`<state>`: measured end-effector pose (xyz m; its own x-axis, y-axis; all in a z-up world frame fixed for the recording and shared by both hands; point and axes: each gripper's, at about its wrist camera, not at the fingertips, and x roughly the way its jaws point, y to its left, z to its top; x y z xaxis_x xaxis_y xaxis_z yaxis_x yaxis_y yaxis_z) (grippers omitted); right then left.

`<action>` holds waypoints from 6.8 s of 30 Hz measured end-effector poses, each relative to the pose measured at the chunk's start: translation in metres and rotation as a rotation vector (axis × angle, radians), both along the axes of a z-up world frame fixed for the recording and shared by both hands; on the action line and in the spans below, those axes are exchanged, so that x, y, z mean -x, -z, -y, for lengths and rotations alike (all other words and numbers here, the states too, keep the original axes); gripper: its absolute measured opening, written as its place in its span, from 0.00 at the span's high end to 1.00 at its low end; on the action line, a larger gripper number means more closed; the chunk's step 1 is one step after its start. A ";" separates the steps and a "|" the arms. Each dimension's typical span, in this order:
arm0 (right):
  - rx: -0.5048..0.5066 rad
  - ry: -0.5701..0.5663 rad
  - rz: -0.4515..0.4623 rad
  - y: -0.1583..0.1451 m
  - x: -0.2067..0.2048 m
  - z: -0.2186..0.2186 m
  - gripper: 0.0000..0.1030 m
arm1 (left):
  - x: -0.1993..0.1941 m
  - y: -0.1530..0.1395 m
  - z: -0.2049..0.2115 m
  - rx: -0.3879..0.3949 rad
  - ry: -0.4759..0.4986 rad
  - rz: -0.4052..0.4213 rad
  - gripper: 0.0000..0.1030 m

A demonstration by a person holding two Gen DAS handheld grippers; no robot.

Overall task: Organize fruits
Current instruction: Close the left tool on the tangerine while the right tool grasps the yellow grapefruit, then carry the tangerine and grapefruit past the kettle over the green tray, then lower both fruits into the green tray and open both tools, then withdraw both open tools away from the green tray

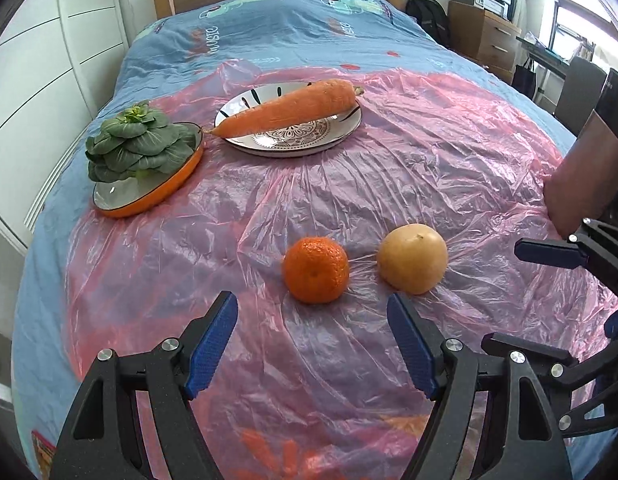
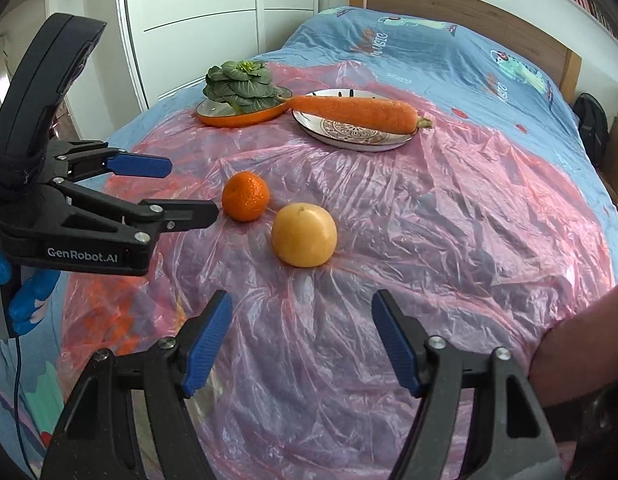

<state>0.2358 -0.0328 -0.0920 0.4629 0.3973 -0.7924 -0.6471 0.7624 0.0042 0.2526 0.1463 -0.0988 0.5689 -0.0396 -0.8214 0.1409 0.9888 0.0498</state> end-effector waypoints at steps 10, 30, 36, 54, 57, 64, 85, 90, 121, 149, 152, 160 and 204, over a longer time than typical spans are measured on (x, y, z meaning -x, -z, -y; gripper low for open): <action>0.048 -0.078 -0.013 0.025 -0.034 -0.030 0.00 | -0.028 0.028 -0.003 -0.069 0.071 -0.046 0.36; 0.029 -0.081 -0.089 0.046 -0.064 -0.048 0.15 | -0.038 0.041 0.002 -0.006 0.105 -0.069 0.61; 0.013 -0.063 -0.099 0.042 -0.064 -0.045 0.16 | -0.036 0.036 -0.001 0.023 0.069 -0.059 0.62; -0.024 0.031 -0.088 0.015 -0.035 -0.013 0.16 | 0.000 -0.003 0.001 0.036 -0.007 0.018 0.62; -0.023 0.041 -0.088 0.012 -0.027 -0.007 0.16 | 0.009 -0.008 0.003 0.027 -0.011 0.022 0.62; -0.024 0.055 -0.083 0.002 -0.005 0.004 0.16 | 0.030 -0.020 0.012 0.009 -0.013 0.037 0.62; -0.031 0.146 -0.120 -0.005 0.080 0.111 0.16 | 0.102 -0.035 0.105 0.034 0.076 -0.002 0.62; -0.028 0.214 -0.121 -0.005 0.093 0.158 0.16 | 0.122 -0.035 0.149 0.060 0.143 -0.020 0.62; -0.096 0.708 0.038 -0.042 0.068 0.467 0.16 | 0.103 -0.064 0.449 0.120 0.563 -0.016 0.62; -0.038 0.740 -0.006 0.019 -0.036 0.501 0.16 | 0.001 0.014 0.536 -0.076 0.446 -0.009 0.61; -0.028 0.739 -0.008 0.018 -0.036 0.499 0.15 | 0.000 0.013 0.536 -0.068 0.439 -0.012 0.61; -0.032 0.752 0.004 0.011 -0.034 0.499 0.14 | 0.009 0.002 0.535 -0.064 0.443 0.022 0.51; 0.011 0.707 0.040 -0.030 0.124 0.334 0.00 | 0.173 -0.052 0.289 0.114 0.123 0.117 0.07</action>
<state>0.1116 -0.3667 -0.0617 0.6358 -0.0168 -0.7717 0.0034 0.9998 -0.0189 0.0799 -0.1426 -0.0472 0.6453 -0.2038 -0.7363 0.2608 0.9646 -0.0385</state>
